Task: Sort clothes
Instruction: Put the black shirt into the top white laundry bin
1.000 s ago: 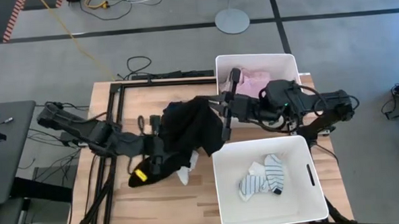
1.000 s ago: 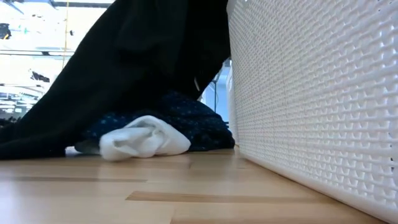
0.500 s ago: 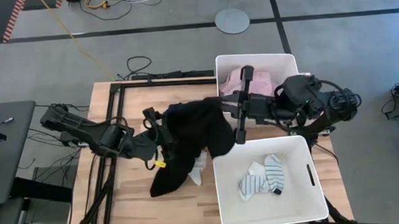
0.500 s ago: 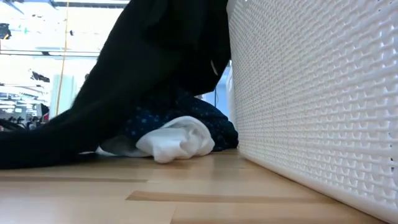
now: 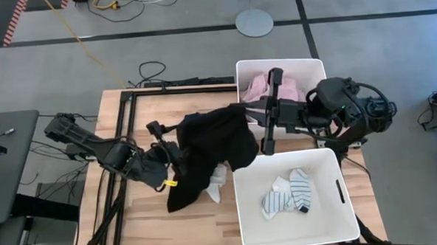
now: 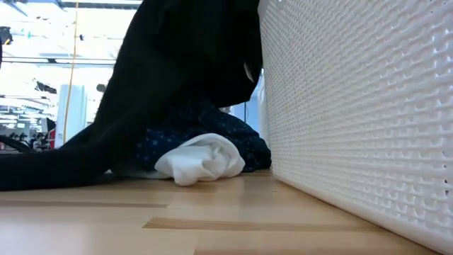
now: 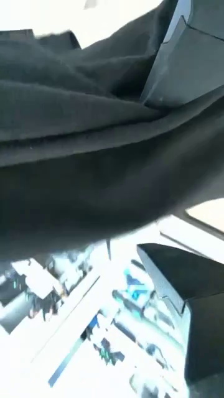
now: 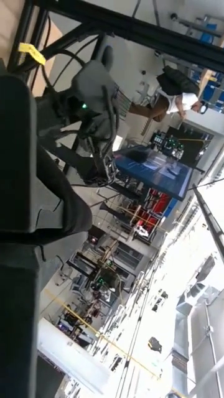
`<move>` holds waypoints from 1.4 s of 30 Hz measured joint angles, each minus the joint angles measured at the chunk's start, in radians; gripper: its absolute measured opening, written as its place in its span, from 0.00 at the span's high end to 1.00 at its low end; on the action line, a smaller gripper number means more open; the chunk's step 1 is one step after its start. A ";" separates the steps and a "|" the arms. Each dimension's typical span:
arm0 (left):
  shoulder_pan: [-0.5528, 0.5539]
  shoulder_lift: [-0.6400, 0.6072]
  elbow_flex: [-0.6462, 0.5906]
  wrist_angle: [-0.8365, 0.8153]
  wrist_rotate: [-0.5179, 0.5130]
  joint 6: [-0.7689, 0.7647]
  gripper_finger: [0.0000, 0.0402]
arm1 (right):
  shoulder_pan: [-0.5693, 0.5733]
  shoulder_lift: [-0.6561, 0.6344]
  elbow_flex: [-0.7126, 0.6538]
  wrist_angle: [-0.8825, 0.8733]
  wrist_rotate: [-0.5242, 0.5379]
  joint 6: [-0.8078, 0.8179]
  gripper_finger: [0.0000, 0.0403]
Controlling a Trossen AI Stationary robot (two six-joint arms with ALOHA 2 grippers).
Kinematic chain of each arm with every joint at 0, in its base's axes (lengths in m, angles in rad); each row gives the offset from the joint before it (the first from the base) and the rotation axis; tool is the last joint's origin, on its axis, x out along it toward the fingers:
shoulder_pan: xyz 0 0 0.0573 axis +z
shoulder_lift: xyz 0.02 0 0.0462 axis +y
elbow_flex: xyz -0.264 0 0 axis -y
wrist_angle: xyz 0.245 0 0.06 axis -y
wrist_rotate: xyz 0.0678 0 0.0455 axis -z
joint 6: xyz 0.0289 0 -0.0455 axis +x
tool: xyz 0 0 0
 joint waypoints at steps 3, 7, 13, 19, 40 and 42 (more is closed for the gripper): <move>0.012 0.000 0.000 -0.057 -0.012 -0.048 0.13 | 0.000 0.000 0.000 -0.003 0.000 0.000 1.00; 0.077 0.002 0.000 -0.067 0.173 -0.092 0.13 | 0.000 0.000 0.000 -0.003 -0.004 0.000 1.00; 0.158 0.003 0.000 -0.048 0.212 -0.076 0.13 | 0.020 0.000 0.000 -0.004 -0.041 0.000 1.00; 0.243 0.003 0.000 0.039 0.369 -0.004 0.13 | 0.050 0.000 0.000 -0.006 -0.047 0.000 1.00; 0.416 0.243 0.000 0.332 0.945 0.196 0.16 | 0.050 0.001 0.000 -0.055 -0.108 0.056 1.00; 0.418 0.245 0.000 0.334 0.945 0.206 0.22 | 0.050 0.001 0.000 -0.062 -0.108 0.057 1.00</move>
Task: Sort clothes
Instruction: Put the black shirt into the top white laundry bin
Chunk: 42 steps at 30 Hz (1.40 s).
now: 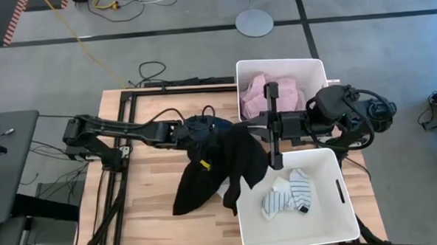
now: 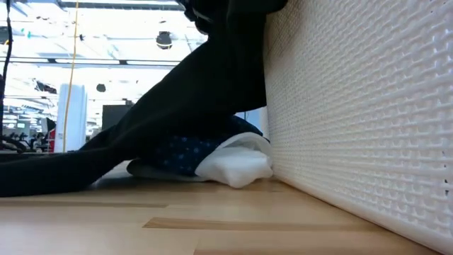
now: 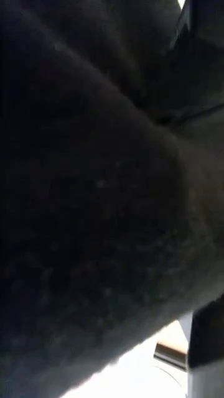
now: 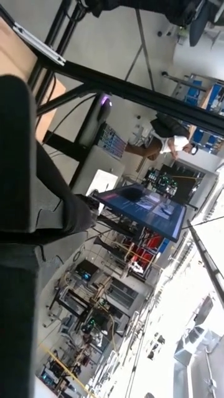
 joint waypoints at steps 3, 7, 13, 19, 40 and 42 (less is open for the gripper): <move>-0.001 0.000 0.000 -0.006 0.006 0.027 0.41 | 0.000 0.000 0.000 -0.007 0.000 0.007 1.00; -0.013 -0.004 0.000 -0.027 0.021 0.066 0.77 | 0.000 0.000 0.000 -0.015 0.000 0.007 1.00; -0.034 -0.034 -0.001 -0.068 0.019 0.094 0.98 | 0.000 0.000 0.000 -0.040 0.000 0.026 1.00; -0.084 -0.162 -0.002 -0.118 -0.047 0.087 0.99 | -0.002 -0.001 0.001 -0.089 0.000 0.064 1.00; -0.256 -0.655 0.021 0.123 -0.283 0.231 1.00 | -0.105 0.094 -0.002 -0.387 0.000 0.283 0.82; -0.256 -0.632 0.050 0.124 -0.261 0.247 1.00 | -0.114 0.123 -0.002 -0.386 -0.001 0.279 0.81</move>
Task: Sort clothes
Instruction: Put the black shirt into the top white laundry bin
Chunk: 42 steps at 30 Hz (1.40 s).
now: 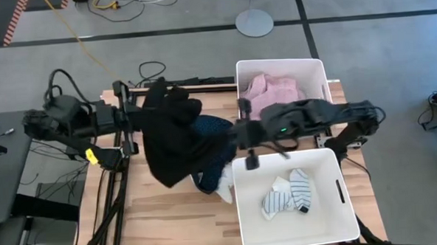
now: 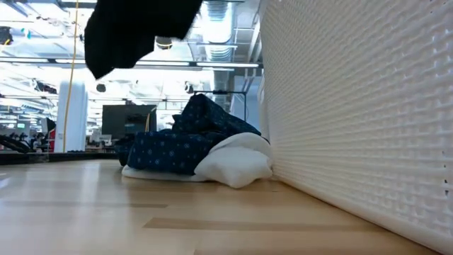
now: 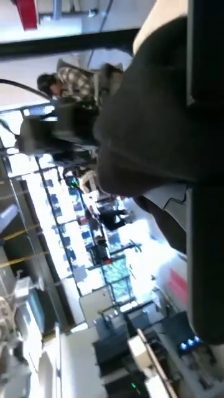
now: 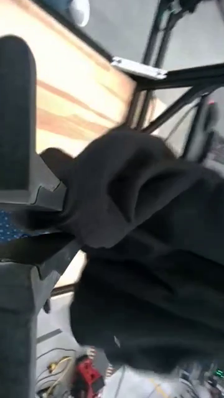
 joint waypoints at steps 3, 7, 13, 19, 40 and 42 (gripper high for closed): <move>0.000 0.053 0.055 0.000 0.016 0.022 1.00 | -0.015 0.050 0.000 0.019 -0.014 -0.007 0.78; 0.000 0.141 0.153 -0.024 0.083 0.026 1.00 | -0.028 0.101 0.000 0.086 -0.023 -0.044 0.69; -0.013 0.284 0.349 -0.119 0.129 0.036 1.00 | -0.027 0.132 0.000 0.162 -0.023 -0.078 0.47; -0.032 0.431 0.526 -0.199 0.157 0.068 1.00 | -0.059 0.155 0.000 0.174 -0.039 -0.044 0.30; -0.022 0.700 0.908 -0.378 0.211 0.089 1.00 | -0.058 0.177 -0.001 0.415 0.051 -0.260 0.97; -0.015 0.695 0.908 -0.385 0.210 0.089 1.00 | -0.049 0.170 -0.001 0.405 0.096 -0.285 0.98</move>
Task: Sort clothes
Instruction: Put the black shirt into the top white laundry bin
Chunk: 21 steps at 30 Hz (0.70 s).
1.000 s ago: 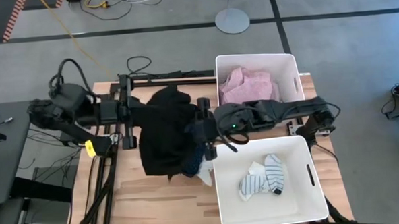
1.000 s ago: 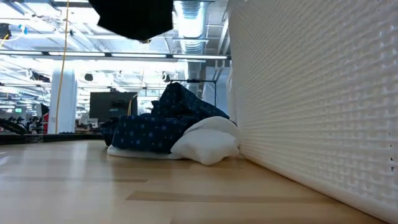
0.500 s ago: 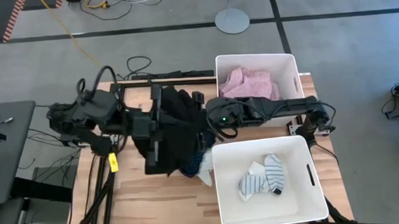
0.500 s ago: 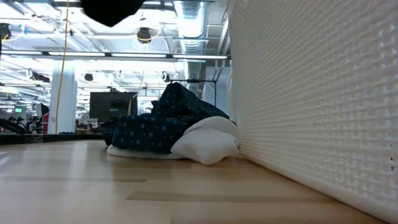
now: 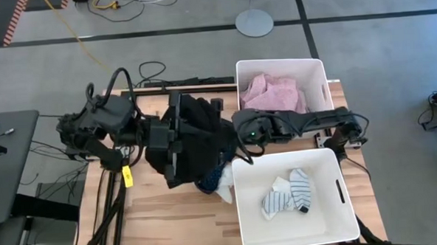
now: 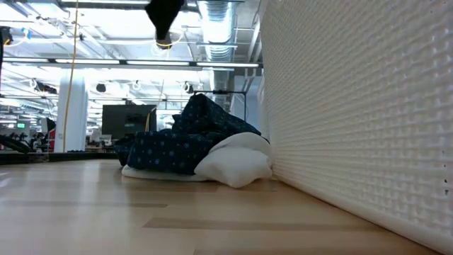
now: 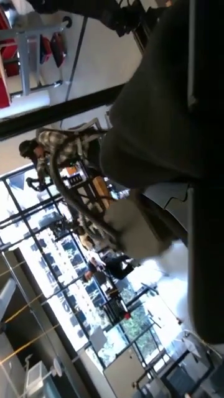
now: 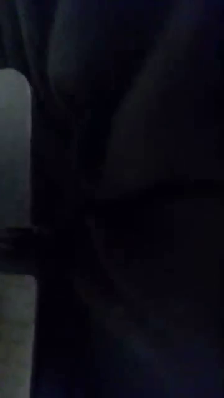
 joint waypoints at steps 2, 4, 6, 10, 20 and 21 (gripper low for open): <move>0.015 -0.001 0.000 -0.002 0.000 0.003 1.00 | 0.008 -0.012 0.000 -0.006 0.055 -0.015 0.99; 0.032 -0.001 0.000 -0.010 0.000 0.012 1.00 | 0.013 -0.033 0.000 -0.025 0.115 -0.029 0.99; 0.056 -0.001 0.000 -0.012 0.000 0.013 1.00 | 0.015 -0.062 0.000 -0.046 0.183 -0.033 0.99; 0.114 0.001 0.000 -0.013 0.001 0.013 1.00 | 0.021 -0.132 0.000 -0.115 0.313 -0.011 1.00; 0.303 0.061 -0.013 0.085 0.177 -0.052 1.00 | 0.016 -0.292 0.000 -0.240 0.511 0.022 1.00; 0.318 0.072 -0.013 0.091 0.193 -0.054 1.00 | 0.012 -0.303 0.000 -0.251 0.528 0.023 1.00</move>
